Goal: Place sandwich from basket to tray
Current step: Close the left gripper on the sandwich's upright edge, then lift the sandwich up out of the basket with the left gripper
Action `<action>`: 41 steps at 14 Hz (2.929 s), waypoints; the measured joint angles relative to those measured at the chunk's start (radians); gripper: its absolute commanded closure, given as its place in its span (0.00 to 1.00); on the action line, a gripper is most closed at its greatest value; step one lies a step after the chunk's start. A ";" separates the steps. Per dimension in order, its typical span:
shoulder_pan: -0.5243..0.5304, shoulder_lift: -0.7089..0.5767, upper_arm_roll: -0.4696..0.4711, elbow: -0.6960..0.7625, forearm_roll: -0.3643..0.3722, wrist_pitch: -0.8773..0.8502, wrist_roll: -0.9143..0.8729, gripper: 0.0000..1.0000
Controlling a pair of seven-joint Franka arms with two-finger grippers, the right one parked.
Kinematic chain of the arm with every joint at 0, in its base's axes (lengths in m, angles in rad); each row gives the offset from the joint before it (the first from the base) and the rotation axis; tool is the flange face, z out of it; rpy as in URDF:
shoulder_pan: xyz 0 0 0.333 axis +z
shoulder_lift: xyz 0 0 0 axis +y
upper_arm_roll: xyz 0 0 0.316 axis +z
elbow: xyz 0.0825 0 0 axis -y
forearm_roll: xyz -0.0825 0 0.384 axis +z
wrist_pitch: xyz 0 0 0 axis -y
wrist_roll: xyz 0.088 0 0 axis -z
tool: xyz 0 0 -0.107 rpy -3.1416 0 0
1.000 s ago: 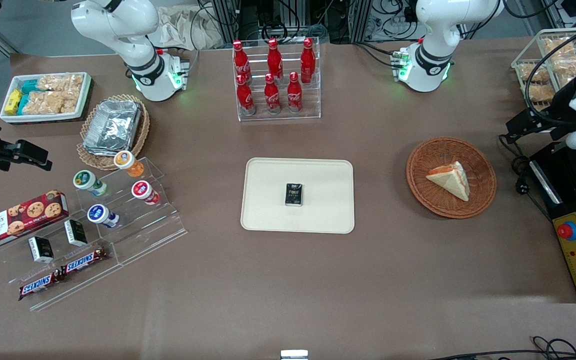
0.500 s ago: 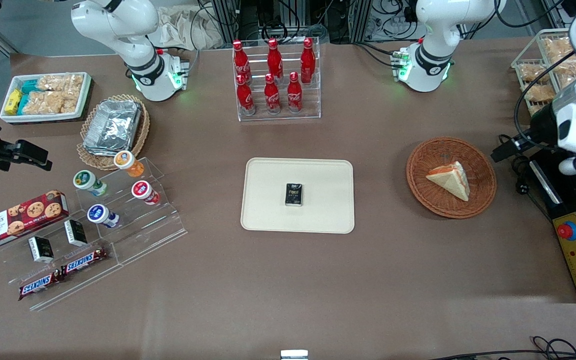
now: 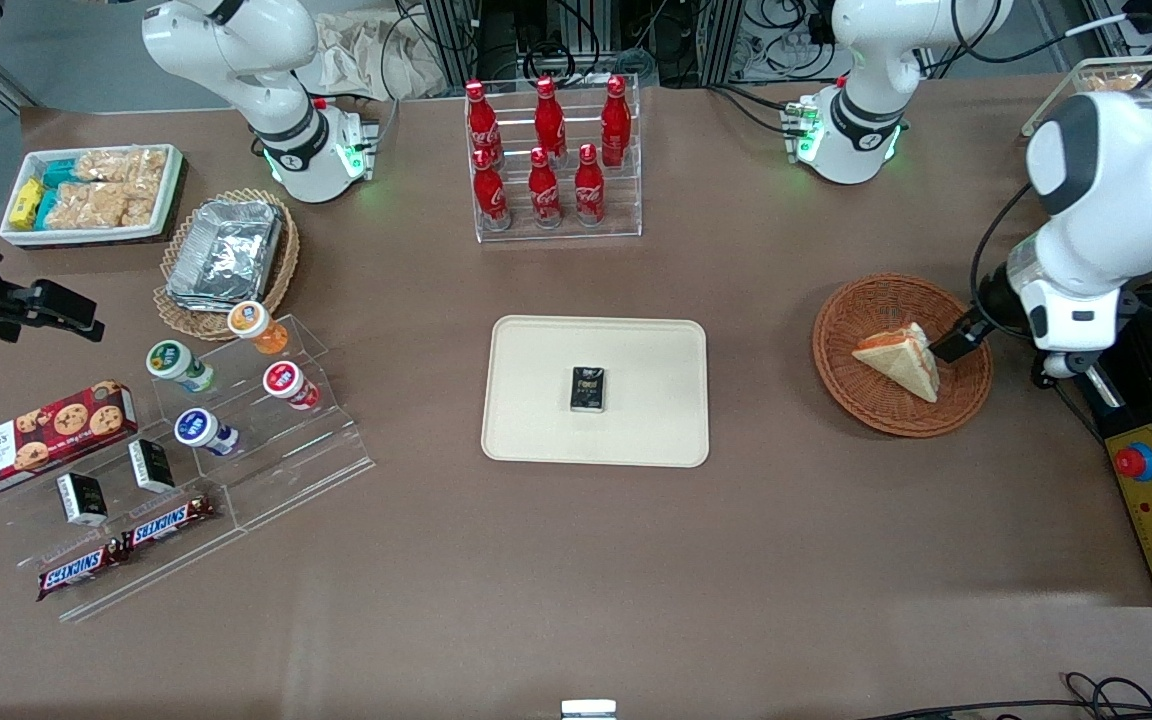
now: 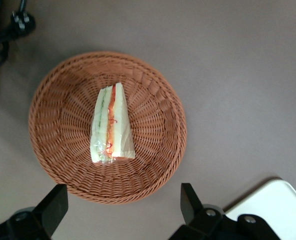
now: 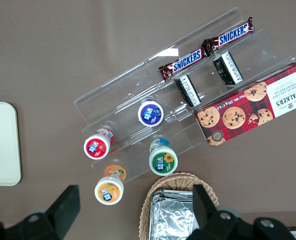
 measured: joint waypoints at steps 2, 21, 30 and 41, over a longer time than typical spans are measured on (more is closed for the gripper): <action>0.000 0.001 -0.007 -0.054 0.000 0.048 -0.044 0.00; 0.012 0.156 0.034 -0.359 0.001 0.555 -0.071 1.00; 0.007 0.117 0.028 -0.304 0.074 0.466 -0.068 1.00; 0.005 0.037 -0.001 0.391 0.086 -0.394 0.207 1.00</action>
